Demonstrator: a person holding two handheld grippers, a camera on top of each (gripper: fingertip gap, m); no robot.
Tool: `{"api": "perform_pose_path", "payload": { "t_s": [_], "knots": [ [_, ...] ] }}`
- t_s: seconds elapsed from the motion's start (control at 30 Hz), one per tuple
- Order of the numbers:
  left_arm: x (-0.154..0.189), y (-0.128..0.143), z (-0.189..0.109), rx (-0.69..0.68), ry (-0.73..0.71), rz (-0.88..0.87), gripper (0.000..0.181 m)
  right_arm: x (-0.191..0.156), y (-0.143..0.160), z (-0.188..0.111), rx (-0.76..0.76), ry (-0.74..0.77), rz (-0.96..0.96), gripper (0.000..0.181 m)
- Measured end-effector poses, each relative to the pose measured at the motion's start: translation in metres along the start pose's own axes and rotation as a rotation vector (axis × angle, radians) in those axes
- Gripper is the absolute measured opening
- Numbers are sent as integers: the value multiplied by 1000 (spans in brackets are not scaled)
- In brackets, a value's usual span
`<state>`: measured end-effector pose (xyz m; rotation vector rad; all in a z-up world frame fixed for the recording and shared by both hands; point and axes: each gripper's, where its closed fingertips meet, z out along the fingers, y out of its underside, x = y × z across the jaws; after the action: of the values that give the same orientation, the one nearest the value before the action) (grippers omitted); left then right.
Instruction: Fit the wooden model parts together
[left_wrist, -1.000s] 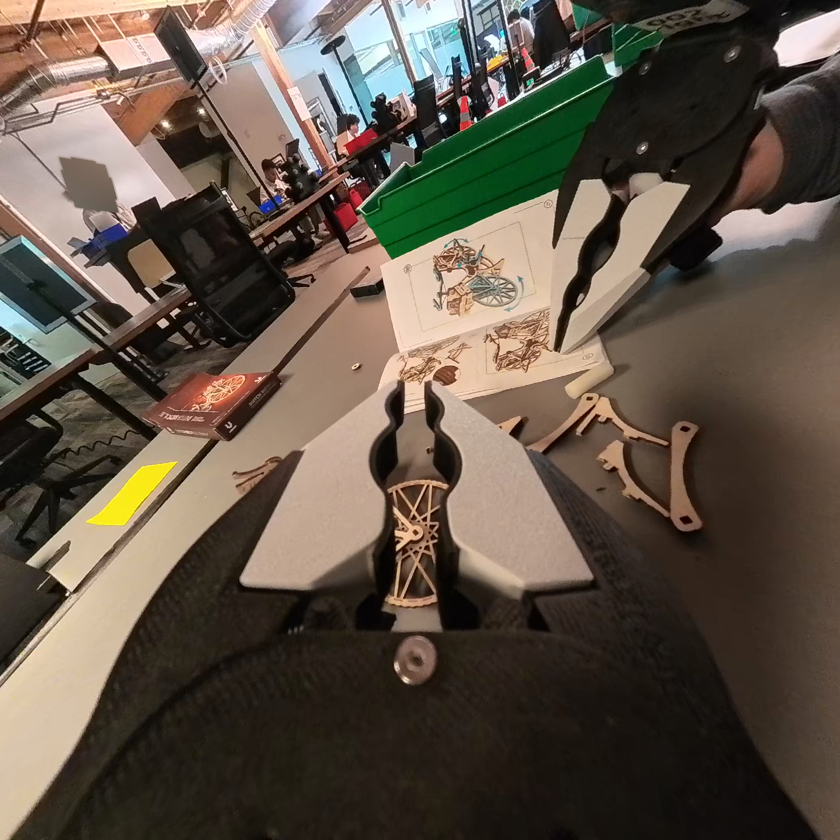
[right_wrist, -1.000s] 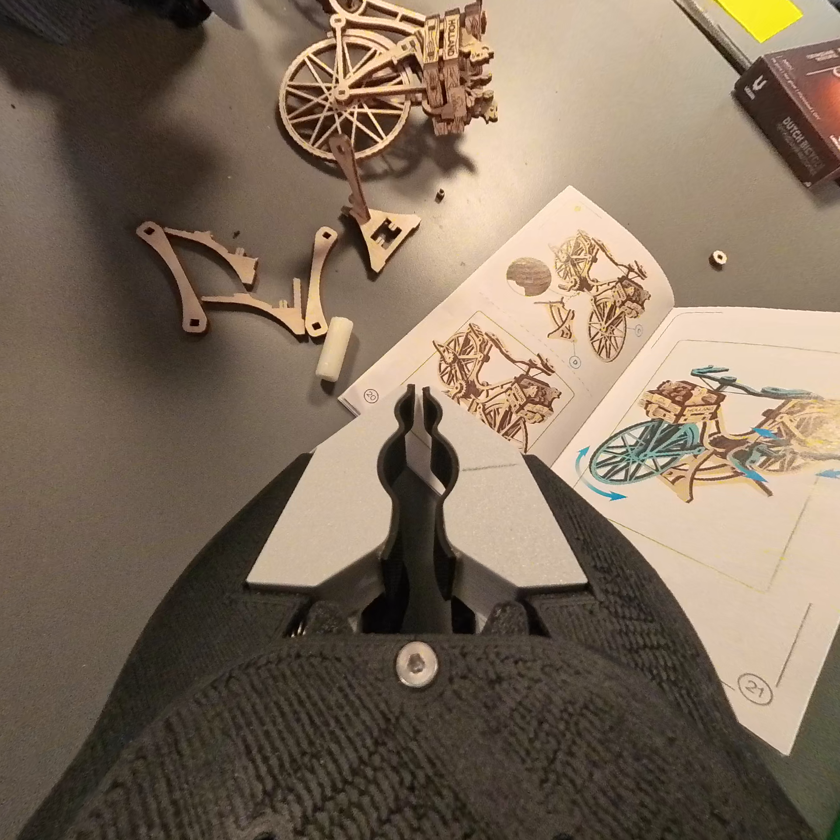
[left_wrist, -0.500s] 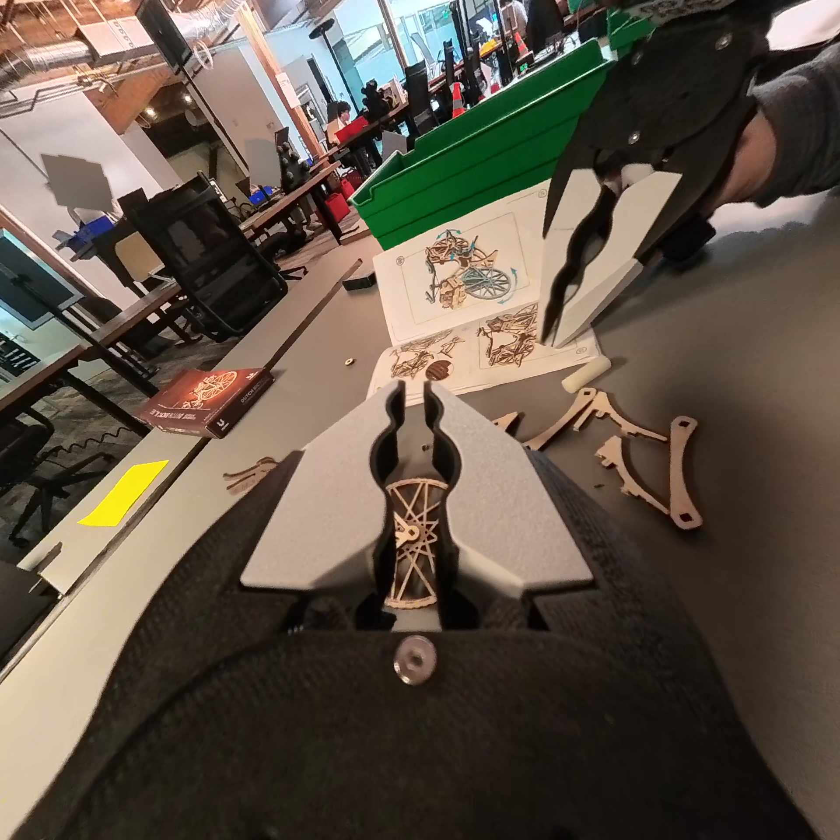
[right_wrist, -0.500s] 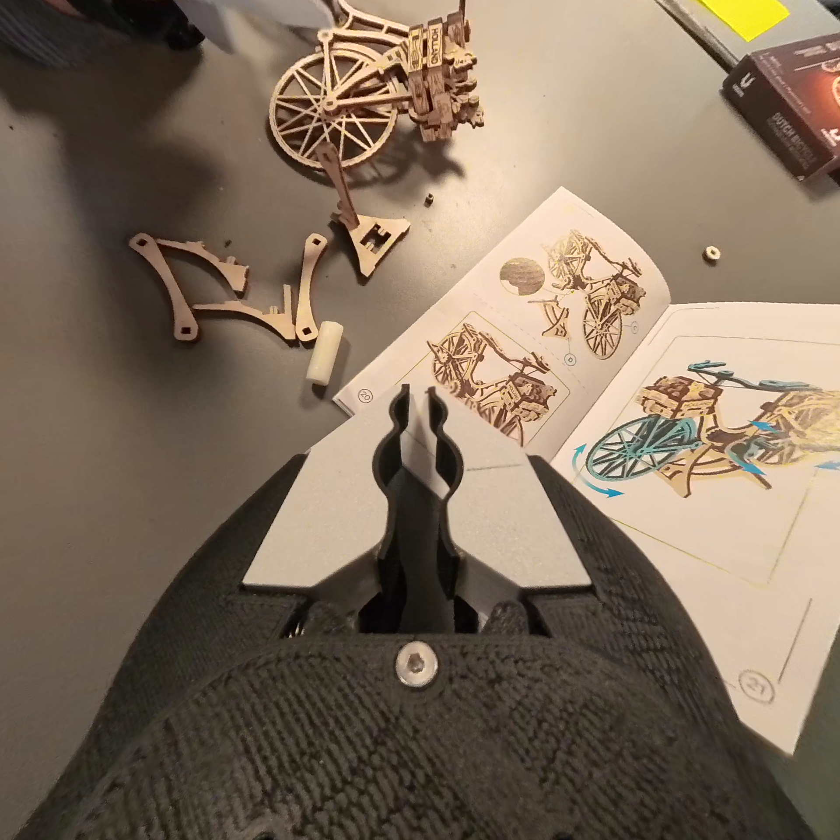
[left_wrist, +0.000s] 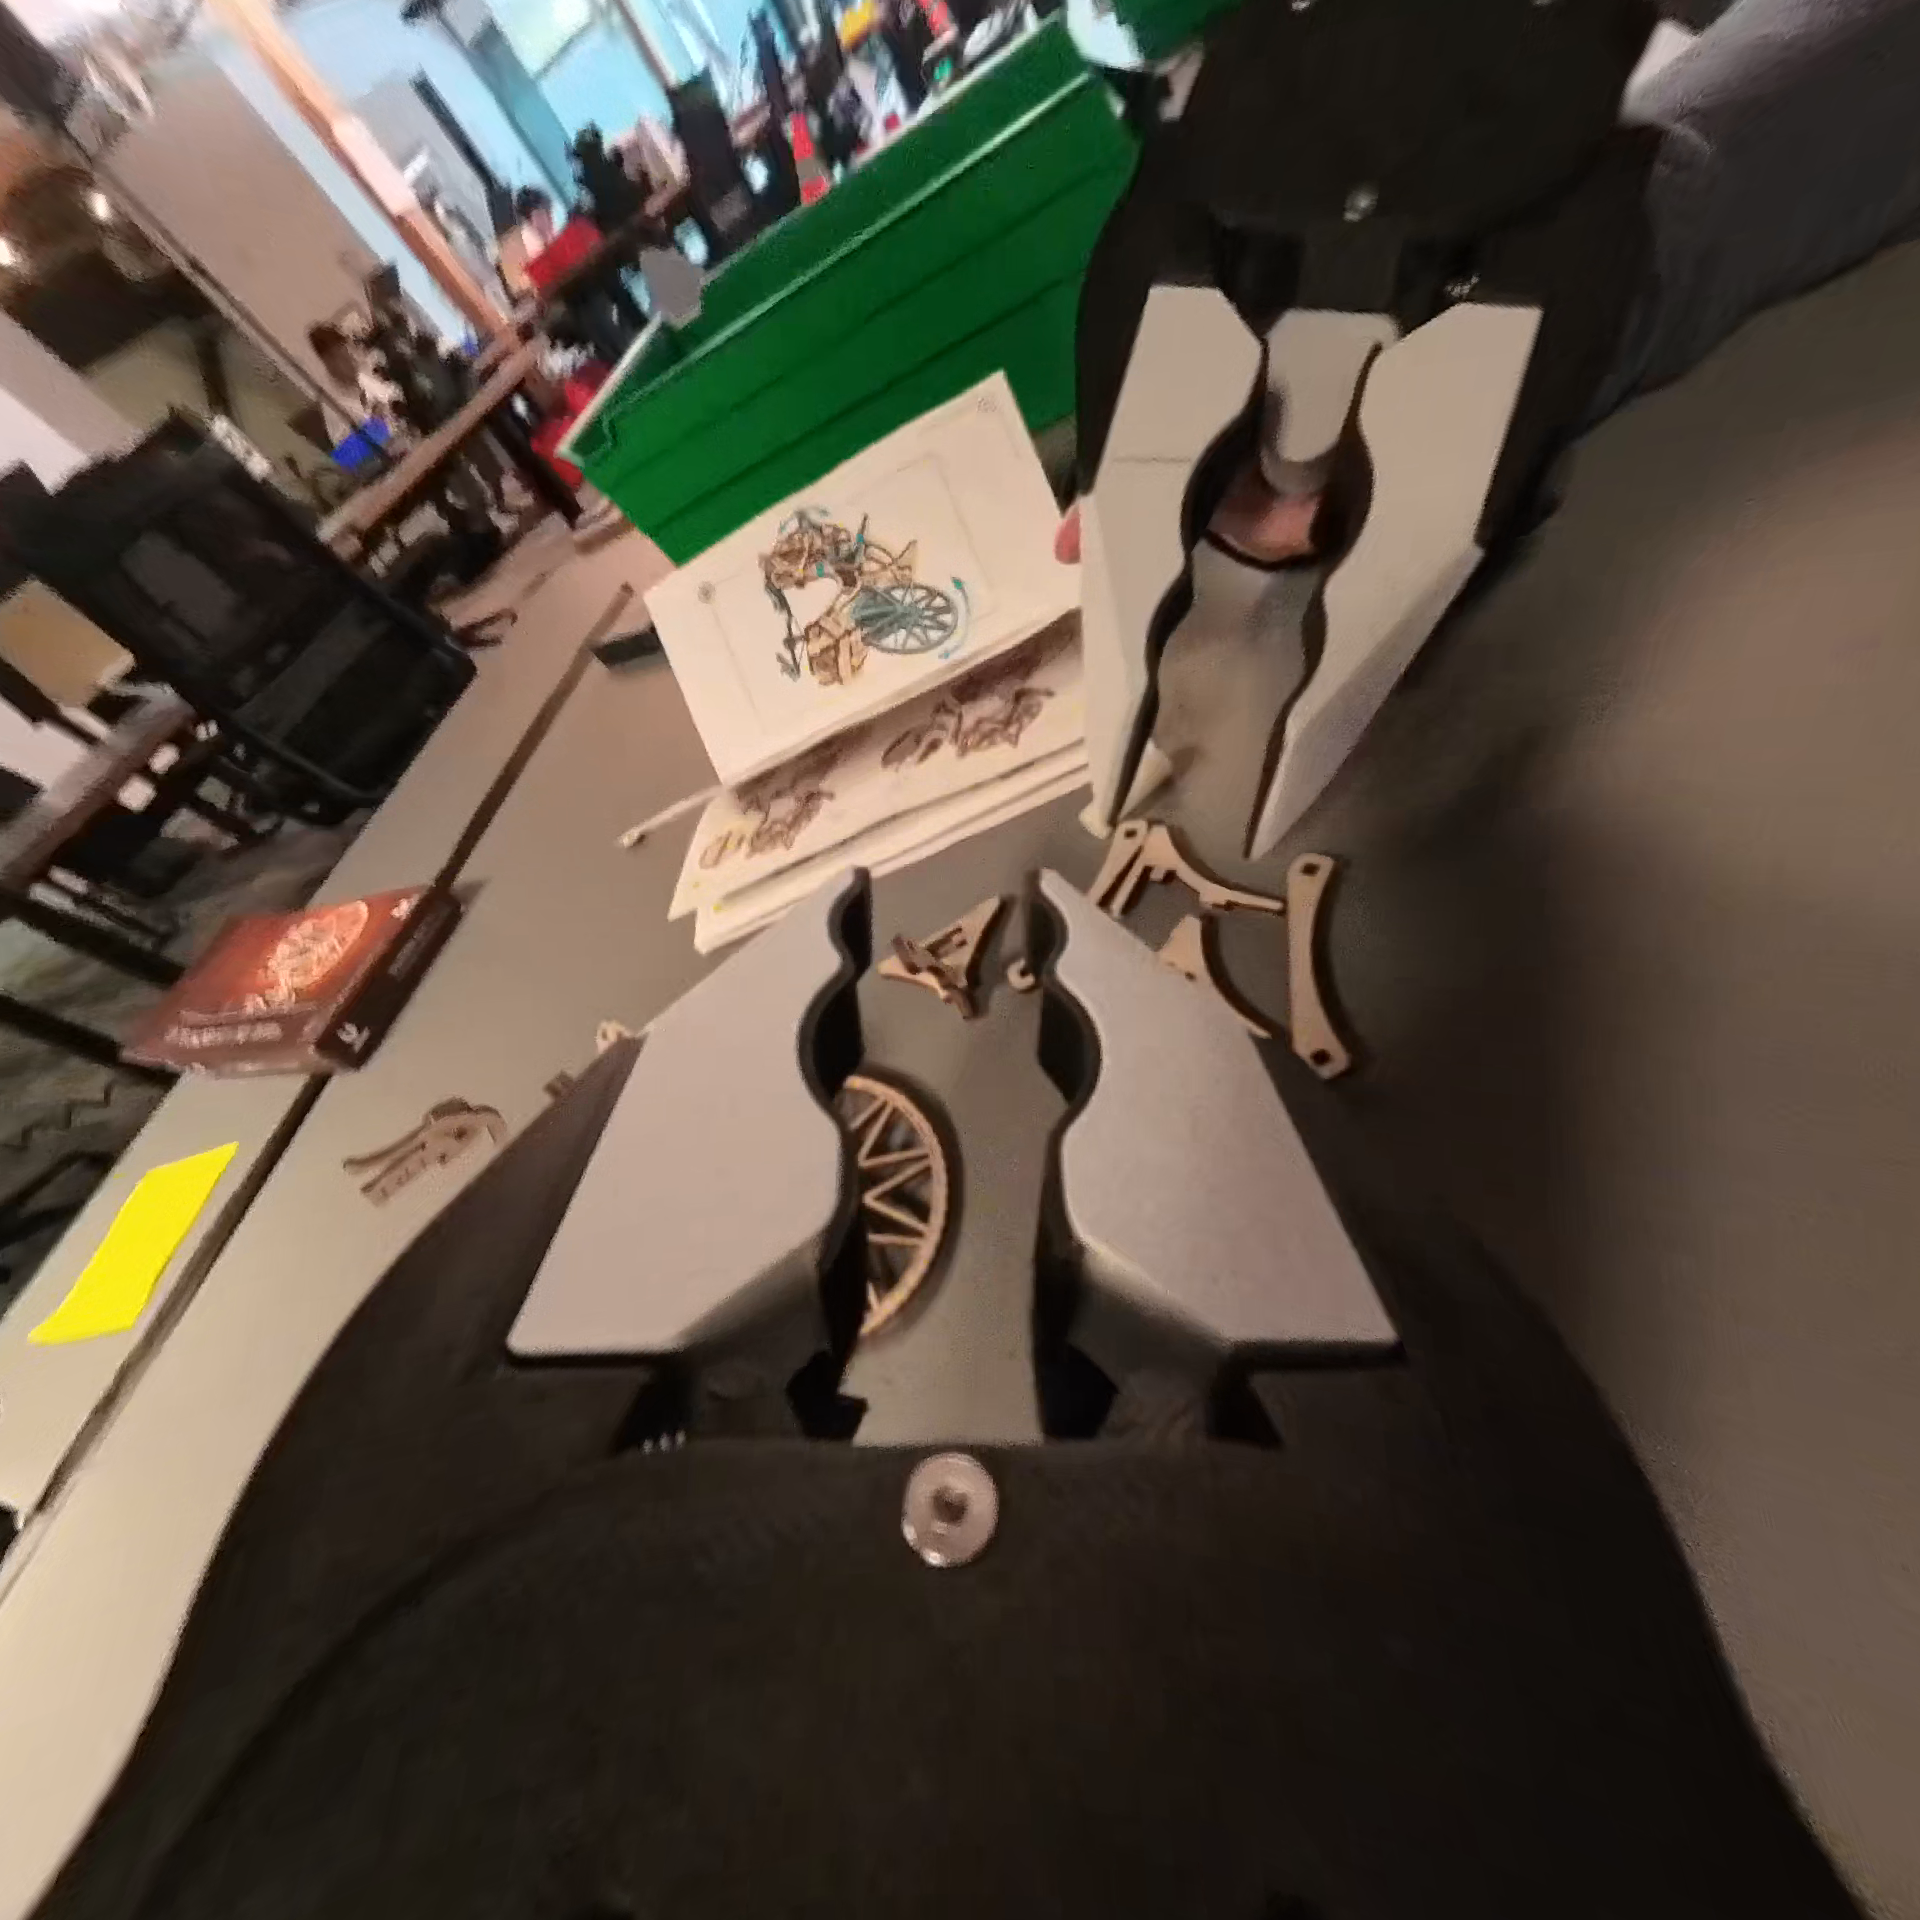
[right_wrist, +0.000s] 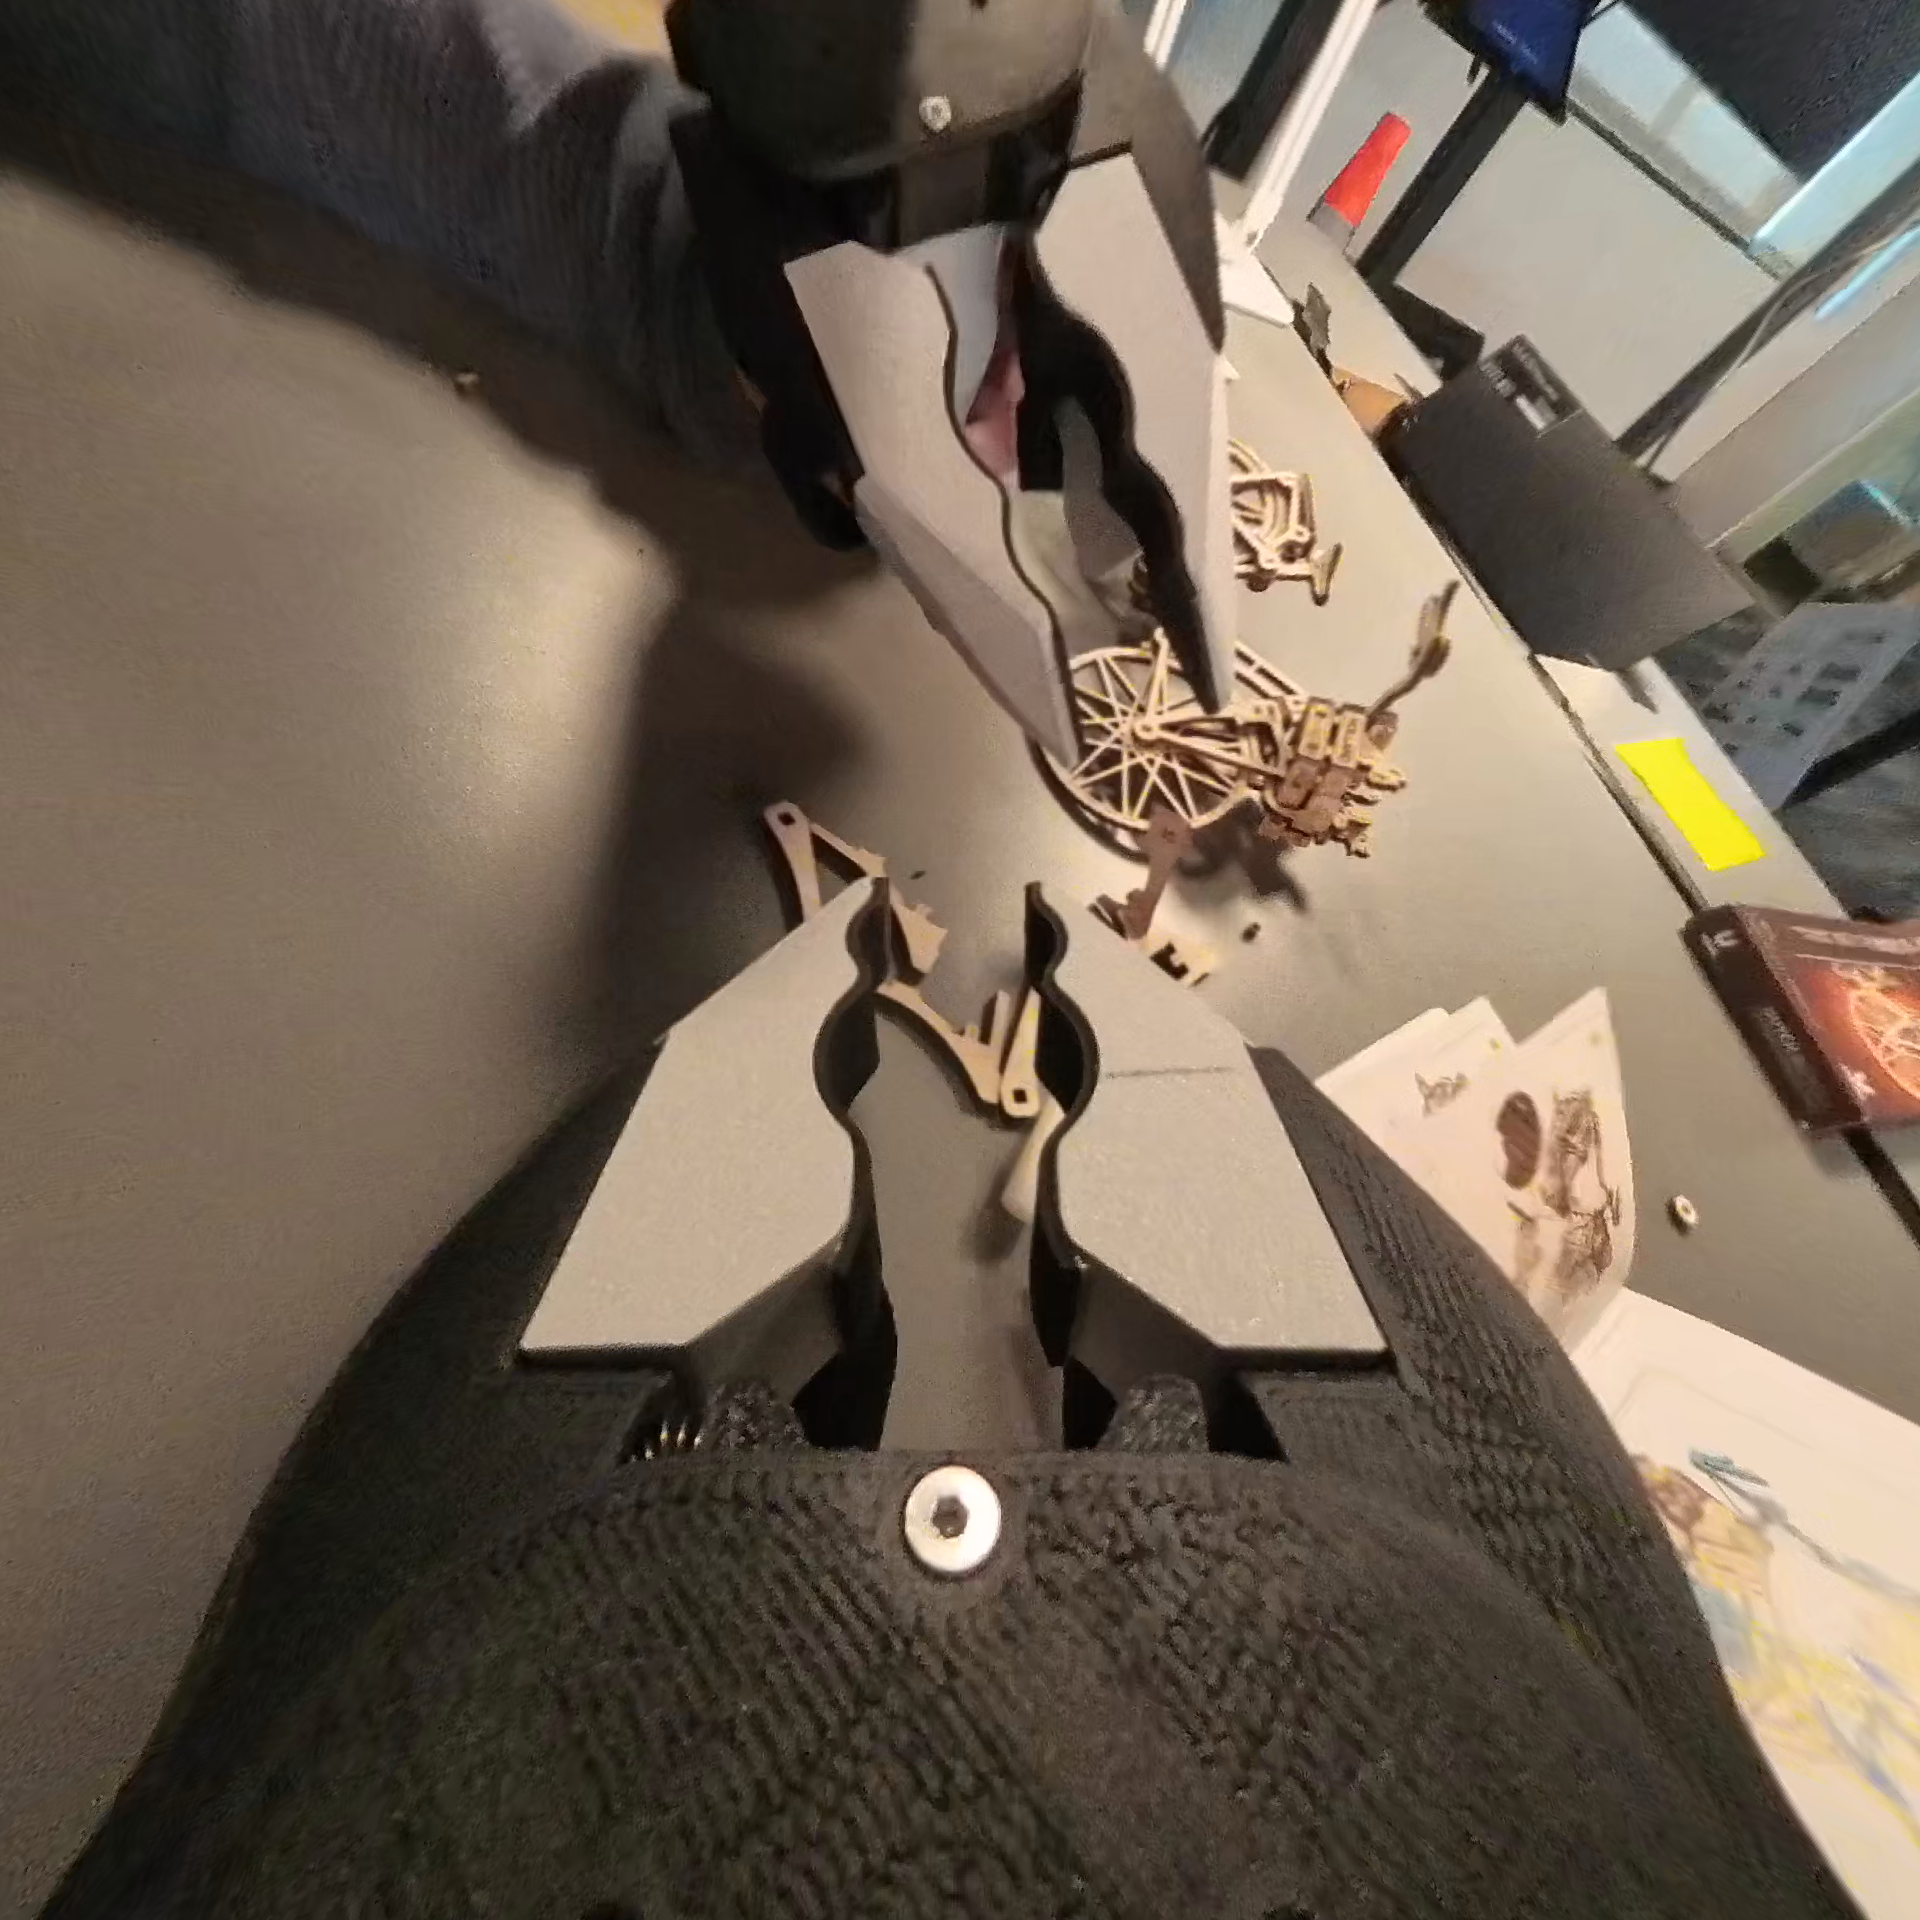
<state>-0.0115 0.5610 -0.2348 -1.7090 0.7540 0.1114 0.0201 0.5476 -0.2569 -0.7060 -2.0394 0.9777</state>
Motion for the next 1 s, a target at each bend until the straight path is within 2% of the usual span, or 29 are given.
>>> {"api": "perform_pose_path", "payload": {
  "t_s": [0.13, 0.23, 0.33, 0.4, 0.47, 0.53, 0.67, 0.87, 1.0],
  "knots": [
    [21, -1, -5, -55, 21, -121, 34, 1, -9, 1, 9, 29, 31, 24],
    [29, 11, -8, -163, 2, -229, 33, 5, -8, 1, -16, 64, 29, 23],
    [50, 7, -12, -170, 121, -327, 22, 6, -3, 3, -41, 60, 59, 22],
    [57, 9, -13, -196, 171, -382, 23, 0, 2, 4, -81, 19, 79, 22],
    [58, 12, -14, -218, 173, -395, 26, -12, 15, 1, -162, -73, 81, 23],
    [61, 12, -14, -227, 193, -407, 26, -15, 24, -7, -217, -101, 86, 25],
    [69, 21, -12, -294, 234, -409, 26, -8, 17, -18, -154, -131, 186, 23],
    [75, 22, -11, -306, 244, -316, 15, -27, 29, -13, -235, -221, 176, 22],
    [84, 23, -13, -319, 299, -285, 14, -40, 25, -9, -223, -291, 198, 20]
  ]
}}
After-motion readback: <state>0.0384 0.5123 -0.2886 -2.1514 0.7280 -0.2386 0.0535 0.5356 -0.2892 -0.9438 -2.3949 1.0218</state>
